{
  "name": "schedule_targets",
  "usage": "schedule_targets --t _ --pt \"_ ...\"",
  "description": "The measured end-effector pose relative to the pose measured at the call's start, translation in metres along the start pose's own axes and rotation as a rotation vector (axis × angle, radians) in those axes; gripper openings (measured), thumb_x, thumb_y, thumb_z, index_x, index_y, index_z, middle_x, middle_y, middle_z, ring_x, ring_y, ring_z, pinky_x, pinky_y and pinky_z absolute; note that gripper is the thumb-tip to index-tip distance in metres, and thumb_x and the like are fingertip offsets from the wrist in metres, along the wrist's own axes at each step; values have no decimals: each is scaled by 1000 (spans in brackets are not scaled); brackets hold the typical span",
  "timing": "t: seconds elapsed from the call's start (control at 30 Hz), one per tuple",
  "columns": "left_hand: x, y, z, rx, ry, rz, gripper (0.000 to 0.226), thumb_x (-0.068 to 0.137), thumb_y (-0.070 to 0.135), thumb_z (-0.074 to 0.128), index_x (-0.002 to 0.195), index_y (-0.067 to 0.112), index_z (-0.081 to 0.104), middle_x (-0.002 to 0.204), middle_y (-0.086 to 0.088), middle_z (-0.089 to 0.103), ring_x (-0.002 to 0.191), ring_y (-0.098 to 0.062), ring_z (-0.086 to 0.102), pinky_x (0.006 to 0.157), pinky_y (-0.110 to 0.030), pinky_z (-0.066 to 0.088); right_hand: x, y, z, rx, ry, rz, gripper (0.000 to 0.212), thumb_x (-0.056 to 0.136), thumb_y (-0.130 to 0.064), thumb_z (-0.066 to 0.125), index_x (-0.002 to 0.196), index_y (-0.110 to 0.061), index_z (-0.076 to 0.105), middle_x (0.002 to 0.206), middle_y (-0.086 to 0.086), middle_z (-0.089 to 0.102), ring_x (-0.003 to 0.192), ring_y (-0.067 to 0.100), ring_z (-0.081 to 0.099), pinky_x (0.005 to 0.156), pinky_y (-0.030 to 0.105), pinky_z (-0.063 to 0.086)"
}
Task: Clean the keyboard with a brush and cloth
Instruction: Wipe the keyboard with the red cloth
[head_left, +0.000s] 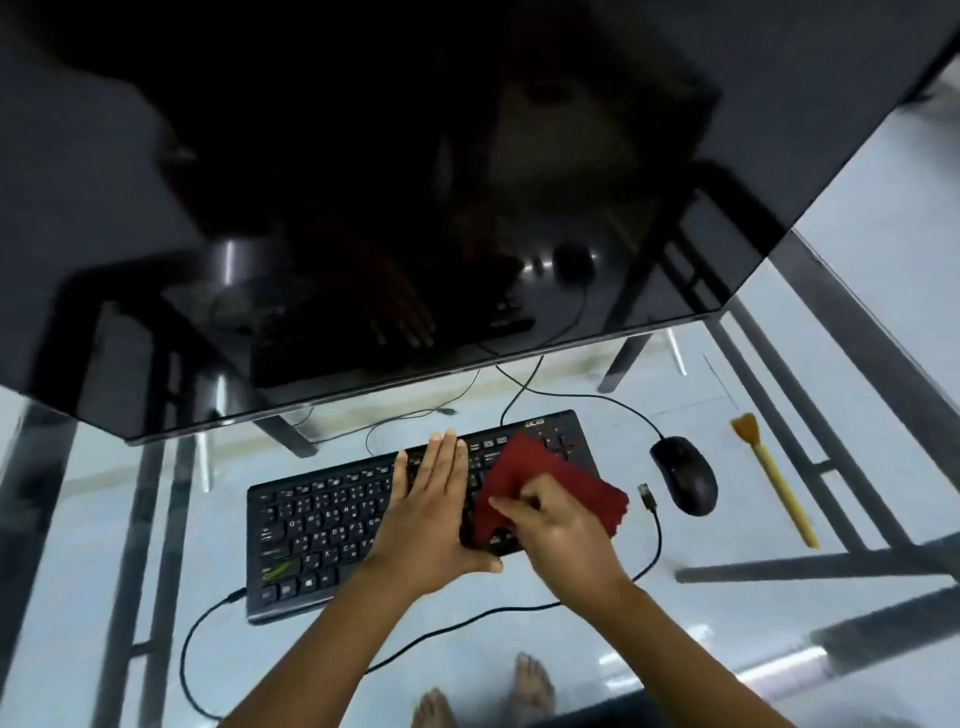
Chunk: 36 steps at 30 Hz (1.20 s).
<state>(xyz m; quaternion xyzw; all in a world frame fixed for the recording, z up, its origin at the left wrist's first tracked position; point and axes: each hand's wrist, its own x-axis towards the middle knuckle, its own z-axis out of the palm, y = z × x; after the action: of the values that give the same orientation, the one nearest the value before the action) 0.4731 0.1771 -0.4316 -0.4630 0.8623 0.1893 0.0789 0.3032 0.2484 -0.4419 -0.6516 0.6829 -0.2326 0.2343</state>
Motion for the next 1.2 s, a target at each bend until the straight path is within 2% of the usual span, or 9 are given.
schedule_targets --t 0.07,0.2,0.4,0.5,0.6,0.77,0.93,1.1,1.2 --pt "-1 -2 2 4 16 2 132 66 81 56 150 12 -19 155 -2 -31 141 -15 -33 116 -48 -17 3 2 -1 -61 -71 -77 69 91 -71 16 118 -29 64 99 -10 55 84 1 47 77 19 45" --pt "0 -2 4 -21 48 5 128 68 78 57 151 15 -16 157 1 -27 142 -13 -31 117 -45 -16 29 26 -19 -181 254 92 26 86 -16 64 111 -21 71 100 10 60 76 26 65 66 30 56" --pt "-1 -6 6 -22 61 13 129 65 80 57 151 15 -16 157 2 -27 142 -12 -30 116 -43 -18 1 -20 8 -48 -63 -11 25 92 -36 44 106 -26 62 87 -4 55 73 12 53 63 29 48" --pt "-2 -5 5 -21 54 20 129 67 78 57 151 16 -18 156 3 -28 141 -12 -31 117 -44 -16 14 11 -8 -173 115 82 33 91 -21 52 120 -29 64 105 -3 53 73 13 55 61 19 49" --pt "-1 -4 6 -15 65 14 128 67 78 57 151 15 -17 156 3 -28 142 -12 -30 117 -45 -16 26 9 1 -229 333 258 30 89 -16 56 117 -18 67 98 10 59 66 27 61 60 36 56" --pt "-2 -7 7 1 84 27 126 67 78 52 150 14 -17 153 3 -30 144 -15 -25 116 -43 -17 15 -10 36 -386 225 -174 29 86 -34 49 104 -26 70 79 -2 60 69 14 59 68 34 35" --pt "-4 -7 7 -6 77 27 127 68 79 55 151 15 -17 157 2 -27 142 -12 -30 117 -44 -16 44 9 9 -388 441 213 36 94 -32 40 105 -16 71 86 7 67 71 23 63 75 38 44" --pt "-4 -9 8 13 74 34 129 65 82 55 153 12 -9 159 1 -22 143 -13 -27 116 -44 -17 36 -6 32 -475 260 -179 32 92 -29 41 90 -17 71 83 -2 70 82 18 62 70 37 39" --pt "-6 -11 8 4 60 34 129 66 82 53 150 15 -19 156 3 -29 141 -11 -31 118 -44 -15 56 14 0 -426 389 97 24 93 -24 51 89 -12 71 85 6 70 77 25 65 72 40 49"
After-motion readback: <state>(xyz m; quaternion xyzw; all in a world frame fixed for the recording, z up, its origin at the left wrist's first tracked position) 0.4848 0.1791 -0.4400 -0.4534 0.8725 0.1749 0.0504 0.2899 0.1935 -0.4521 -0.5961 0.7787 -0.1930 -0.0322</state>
